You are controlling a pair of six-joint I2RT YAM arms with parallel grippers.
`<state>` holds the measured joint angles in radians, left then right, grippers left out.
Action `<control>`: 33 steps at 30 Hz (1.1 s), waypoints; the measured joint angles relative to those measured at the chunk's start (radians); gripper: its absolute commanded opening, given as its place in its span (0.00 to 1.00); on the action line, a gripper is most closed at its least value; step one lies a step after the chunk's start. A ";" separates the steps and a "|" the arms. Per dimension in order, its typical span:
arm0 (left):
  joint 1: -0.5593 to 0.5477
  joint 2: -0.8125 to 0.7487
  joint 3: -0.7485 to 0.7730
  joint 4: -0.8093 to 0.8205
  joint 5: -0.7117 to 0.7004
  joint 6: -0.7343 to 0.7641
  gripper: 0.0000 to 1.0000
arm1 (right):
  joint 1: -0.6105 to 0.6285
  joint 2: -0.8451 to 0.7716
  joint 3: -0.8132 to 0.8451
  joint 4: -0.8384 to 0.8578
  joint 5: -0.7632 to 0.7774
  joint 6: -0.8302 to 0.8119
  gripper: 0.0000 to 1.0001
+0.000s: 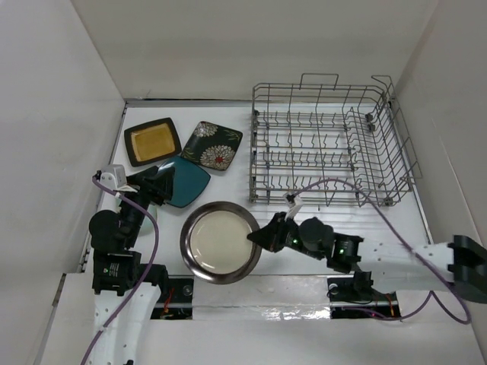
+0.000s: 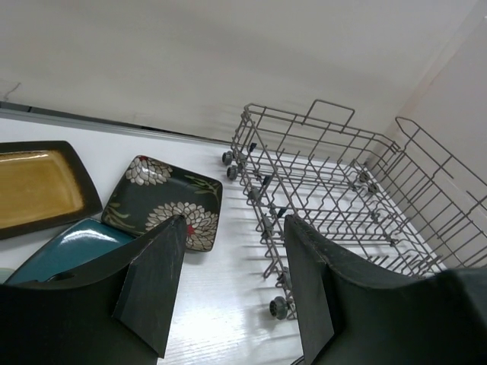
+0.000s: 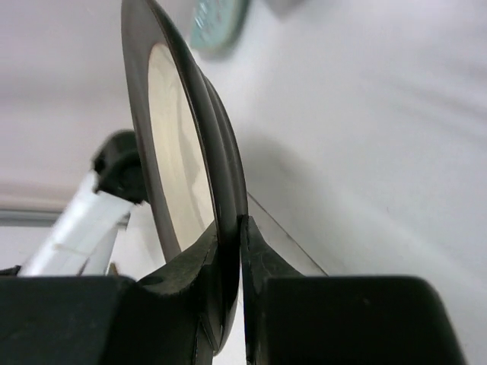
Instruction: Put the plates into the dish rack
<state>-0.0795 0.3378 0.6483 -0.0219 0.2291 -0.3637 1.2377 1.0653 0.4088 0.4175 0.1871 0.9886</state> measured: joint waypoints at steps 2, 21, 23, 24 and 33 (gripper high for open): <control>0.000 -0.007 0.000 -0.002 -0.012 0.000 0.51 | -0.007 -0.108 0.068 -0.133 0.053 -0.071 0.00; -0.080 -0.050 0.000 -0.008 -0.047 0.000 0.51 | -0.919 -0.012 0.714 -0.506 0.326 -0.671 0.00; -0.089 -0.057 0.000 -0.009 -0.050 0.000 0.51 | -0.990 0.078 0.803 -0.511 0.333 -0.717 0.00; -0.093 -0.060 0.000 -0.009 -0.050 0.000 0.51 | -1.013 0.116 0.836 -0.507 0.333 -0.739 0.00; -0.129 -0.067 0.000 -0.011 -0.060 0.000 0.51 | -1.192 0.370 1.052 -0.488 0.216 -0.927 0.00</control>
<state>-0.2085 0.2707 0.6483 -0.0330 0.1688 -0.3634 0.0460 1.4349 1.4605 -0.0700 0.4034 0.0612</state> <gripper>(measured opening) 0.509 0.153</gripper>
